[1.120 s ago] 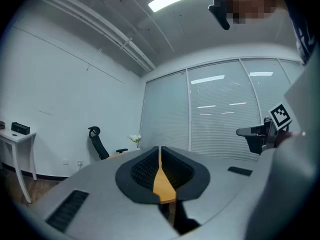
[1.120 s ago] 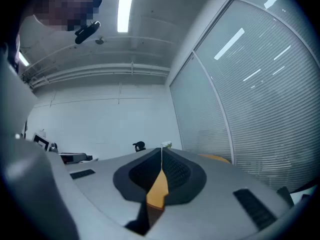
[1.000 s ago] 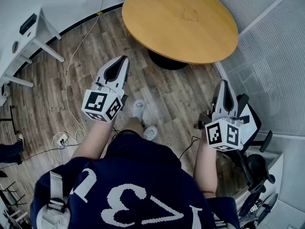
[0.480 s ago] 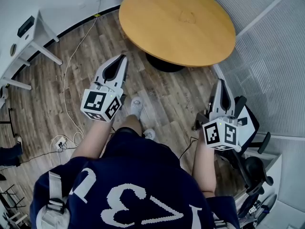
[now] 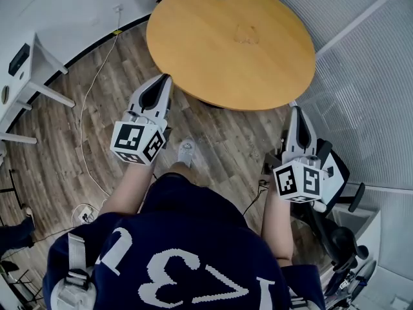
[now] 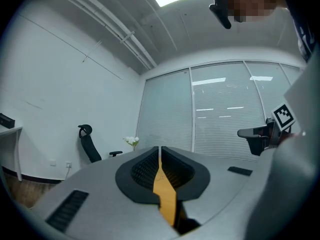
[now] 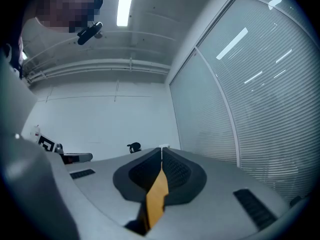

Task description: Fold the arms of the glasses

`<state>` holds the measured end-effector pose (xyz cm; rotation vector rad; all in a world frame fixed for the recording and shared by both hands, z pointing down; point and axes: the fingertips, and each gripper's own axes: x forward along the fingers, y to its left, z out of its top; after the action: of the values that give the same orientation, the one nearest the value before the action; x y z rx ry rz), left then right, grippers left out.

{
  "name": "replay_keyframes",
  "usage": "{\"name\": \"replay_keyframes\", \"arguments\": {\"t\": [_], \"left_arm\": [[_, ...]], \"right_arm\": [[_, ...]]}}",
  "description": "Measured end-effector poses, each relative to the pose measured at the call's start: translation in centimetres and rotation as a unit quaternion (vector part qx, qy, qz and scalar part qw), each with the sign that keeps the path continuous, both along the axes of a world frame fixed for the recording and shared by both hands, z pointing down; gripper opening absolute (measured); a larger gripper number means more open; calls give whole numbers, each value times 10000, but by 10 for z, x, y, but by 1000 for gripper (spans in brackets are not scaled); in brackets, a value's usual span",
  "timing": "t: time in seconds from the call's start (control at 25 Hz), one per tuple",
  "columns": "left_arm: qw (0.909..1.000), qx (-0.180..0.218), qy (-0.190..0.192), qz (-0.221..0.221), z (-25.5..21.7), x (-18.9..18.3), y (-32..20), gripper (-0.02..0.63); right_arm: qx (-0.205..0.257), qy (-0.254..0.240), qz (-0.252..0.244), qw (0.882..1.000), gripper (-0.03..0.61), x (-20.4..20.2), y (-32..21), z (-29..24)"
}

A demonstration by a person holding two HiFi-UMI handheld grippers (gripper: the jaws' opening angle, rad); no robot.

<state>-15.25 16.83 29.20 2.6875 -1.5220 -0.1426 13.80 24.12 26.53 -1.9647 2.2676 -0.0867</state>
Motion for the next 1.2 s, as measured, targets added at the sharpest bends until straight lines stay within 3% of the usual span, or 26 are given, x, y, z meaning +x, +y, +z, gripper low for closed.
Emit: {"name": "replay_keyframes", "arguments": {"t": [0.52, 0.84, 1.2], "left_arm": [[9973, 118, 17, 727, -15, 2, -177, 28], [9954, -207, 46, 934, 11, 13, -218, 28], [9972, -269, 176, 681, 15, 13, -254, 28]], "right_arm": [[219, -85, 633, 9977, 29, -18, -150, -20], [46, 46, 724, 9974, 29, -21, -187, -11], [104, 66, 418, 9990, 29, -11, -244, -11]]}}
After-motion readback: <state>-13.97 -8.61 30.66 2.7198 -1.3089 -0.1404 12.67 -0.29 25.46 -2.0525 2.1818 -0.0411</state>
